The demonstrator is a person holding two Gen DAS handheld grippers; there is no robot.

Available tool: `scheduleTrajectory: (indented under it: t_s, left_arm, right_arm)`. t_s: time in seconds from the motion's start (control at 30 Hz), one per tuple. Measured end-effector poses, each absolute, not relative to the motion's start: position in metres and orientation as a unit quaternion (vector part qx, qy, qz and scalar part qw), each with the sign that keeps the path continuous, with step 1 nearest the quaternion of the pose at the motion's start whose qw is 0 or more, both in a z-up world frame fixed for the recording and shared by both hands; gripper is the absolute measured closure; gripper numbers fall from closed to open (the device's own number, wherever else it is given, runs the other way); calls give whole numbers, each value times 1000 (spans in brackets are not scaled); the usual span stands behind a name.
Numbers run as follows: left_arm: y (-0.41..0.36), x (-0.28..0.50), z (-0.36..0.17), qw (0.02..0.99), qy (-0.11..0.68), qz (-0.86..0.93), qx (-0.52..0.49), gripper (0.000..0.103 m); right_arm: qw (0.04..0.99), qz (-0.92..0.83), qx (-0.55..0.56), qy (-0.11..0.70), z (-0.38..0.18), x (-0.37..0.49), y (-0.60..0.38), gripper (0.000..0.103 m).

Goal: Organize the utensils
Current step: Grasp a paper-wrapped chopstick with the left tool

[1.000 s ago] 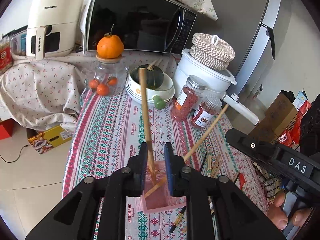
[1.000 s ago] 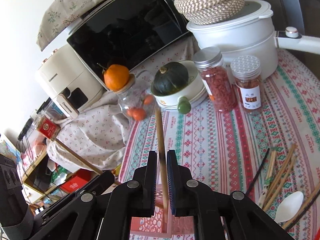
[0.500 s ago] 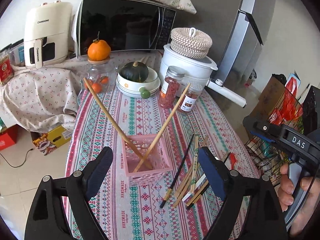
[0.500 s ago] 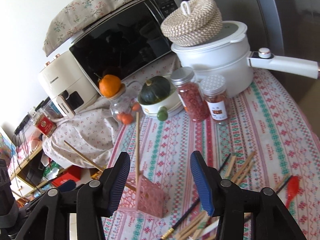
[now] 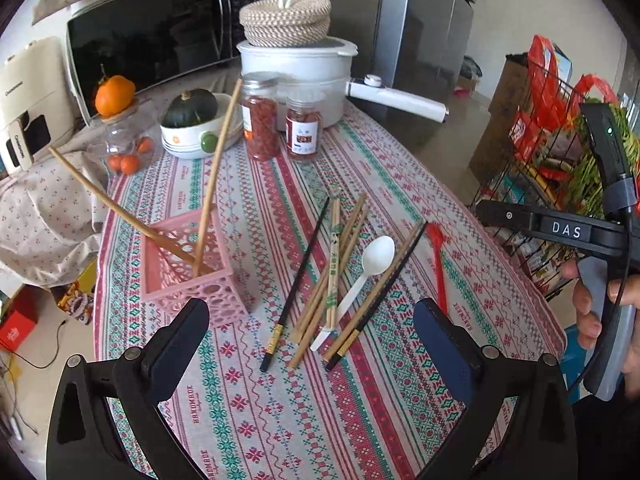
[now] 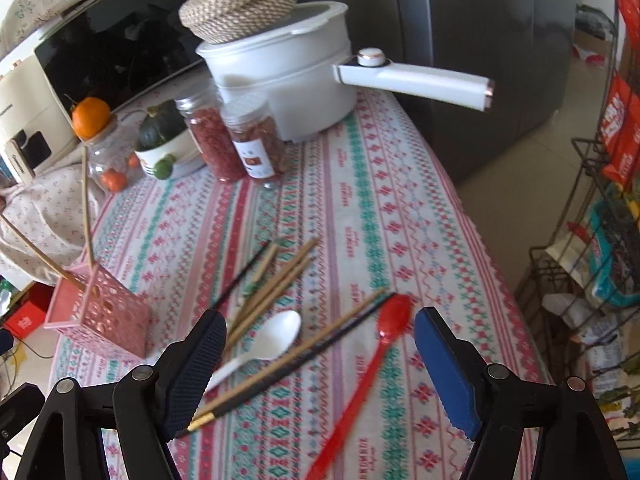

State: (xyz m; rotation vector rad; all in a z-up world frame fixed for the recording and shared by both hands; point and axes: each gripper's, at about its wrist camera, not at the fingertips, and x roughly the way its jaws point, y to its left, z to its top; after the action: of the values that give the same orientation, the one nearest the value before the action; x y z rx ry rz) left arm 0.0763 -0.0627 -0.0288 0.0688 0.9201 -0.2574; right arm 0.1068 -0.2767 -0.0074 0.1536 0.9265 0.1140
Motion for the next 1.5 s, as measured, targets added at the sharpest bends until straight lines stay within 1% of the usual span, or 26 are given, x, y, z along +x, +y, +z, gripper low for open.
scheduleTrajectory:
  t_s: [0.27,0.33,0.37,0.4,0.43,0.57,0.63,0.7,0.73,0.8,0.9,1.03,1.27,1.33,1.37,1.5]
  left_arm:
    - [-108,124,-59,863,492,-104,48,2]
    - [-114,139,-66,857,503,-105,37,10]
    - [-116,147,-72,850,515,-110,26,20]
    - [-117,155,-77,842,528,-113,16,27]
    - [-118,162,-82,836,537,-115,8,30]
    - [-119,185,-93,828,550,-112,-2,48]
    - [-116,196,-94,827,551,-112,-9,53]
    - [-112,207,-97,824,556,-107,-17,63]
    - [-110,213,-98,821,560,-107,-22,65]
    - [-108,224,-104,814,570,-108,-33,75]
    - [-111,239,-112,810,577,-102,-33,80]
    - [-122,252,-124,803,586,-102,-25,83]
    - [-129,271,-144,790,607,-85,-22,87]
    - [-129,271,-144,791,606,-86,-22,92]
    - [-129,269,-143,793,603,-88,-21,97]
    - [-128,245,-121,811,573,-116,-1,98]
  right_arm:
    - [855,14,102,509,-36,114,-315,21]
    - [851,9,102,515,-40,117,-318,21]
    - [849,8,102,518,-41,118,-319,21]
    - [847,7,103,521,-43,120,-320,21]
    - [845,7,104,524,-44,122,-321,21]
    - [839,7,107,534,-50,129,-324,21]
    - [838,6,104,536,-52,133,-325,21]
    - [837,4,101,538,-55,137,-326,21]
    - [836,3,100,540,-56,138,-327,21]
    - [834,2,100,543,-59,142,-329,21]
    - [829,-1,109,548,-63,147,-333,21]
    - [823,7,126,554,-67,150,-335,21]
    - [823,5,121,555,-69,152,-335,21]
    - [822,3,121,557,-71,152,-336,21]
    - [821,3,121,558,-71,152,-336,21]
    - [818,1,120,562,-75,153,-336,21]
